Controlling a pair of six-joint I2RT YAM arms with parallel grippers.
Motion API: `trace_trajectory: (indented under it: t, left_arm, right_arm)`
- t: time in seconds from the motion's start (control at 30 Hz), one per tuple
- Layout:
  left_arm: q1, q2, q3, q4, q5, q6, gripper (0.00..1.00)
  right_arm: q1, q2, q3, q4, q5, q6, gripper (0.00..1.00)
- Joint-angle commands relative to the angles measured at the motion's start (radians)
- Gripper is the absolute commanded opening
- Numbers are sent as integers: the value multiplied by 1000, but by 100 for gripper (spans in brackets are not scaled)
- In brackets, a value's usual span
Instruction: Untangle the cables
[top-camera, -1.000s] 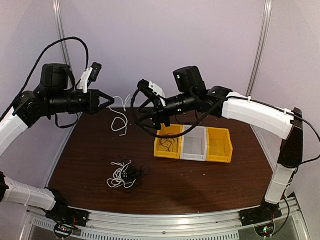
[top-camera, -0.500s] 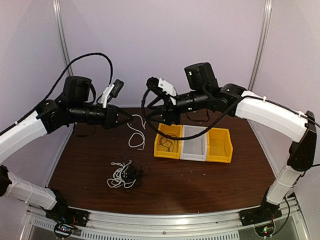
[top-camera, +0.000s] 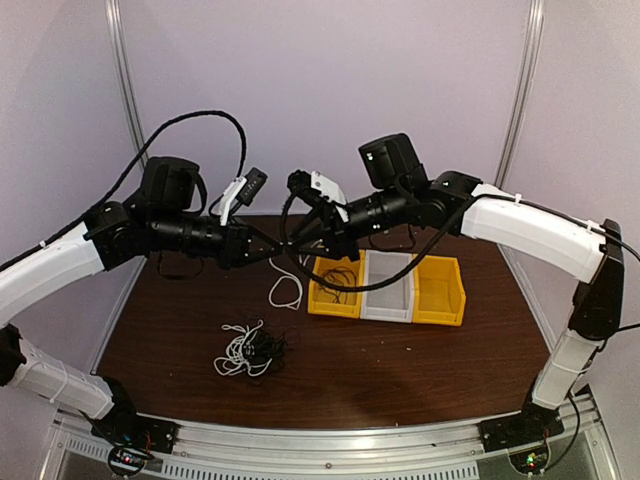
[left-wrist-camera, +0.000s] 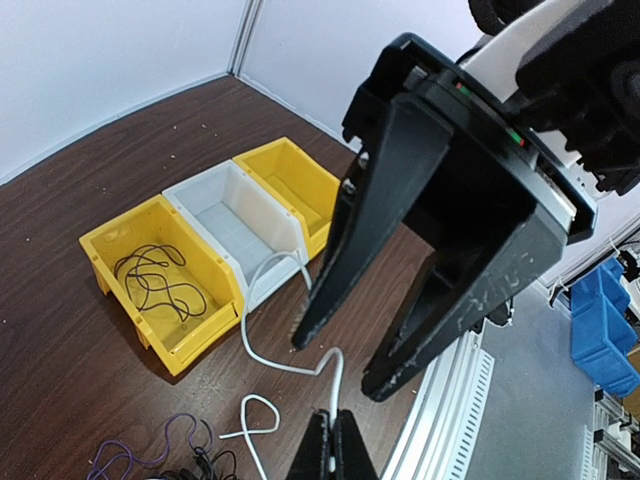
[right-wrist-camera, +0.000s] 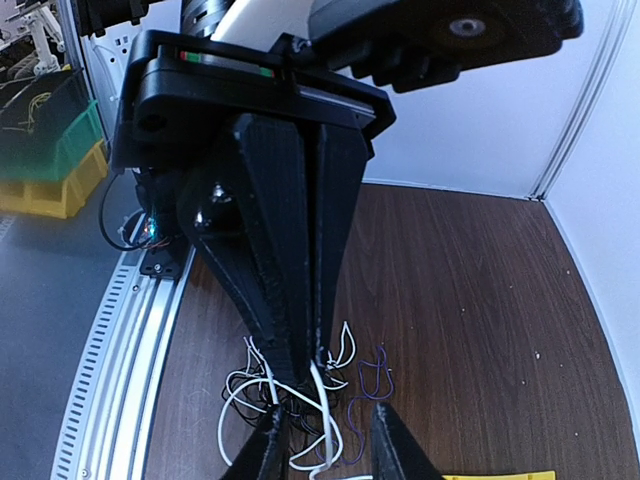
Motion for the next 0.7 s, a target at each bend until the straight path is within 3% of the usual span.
trace_trajectory:
  t: [0.0,0.2,0.3,0.33,0.47,0.6,0.67]
  left_arm:
    - [-4,-5,13,60,-7,15,0]
    - [-4,-5,6,71,-9,15,0]
    - [-4,-1,2,71,-32,23,0]
    - [-4,-2,1,71,-47,27,6]
    - [-4,-19,-7,46,-165,83,49]
    - [1,-30,-33,33,-393,147,73]
    - [19,-13,-37,58,-497,164,78]
  right_arm:
    - [-4,15,5,-18,-48,3,28]
    - [-5,17,4,-11,-51,10,2]
    - [-12,14,3,1,-45,22,0]
    - [-20,12,4,2,-47,25,0]
    - [-92,-12,-5,-4,-69,46,0]
    - [-219,-67,-50,-25,-90,50,0]
    - [-290,-94,-73,-49,-107,45,0]
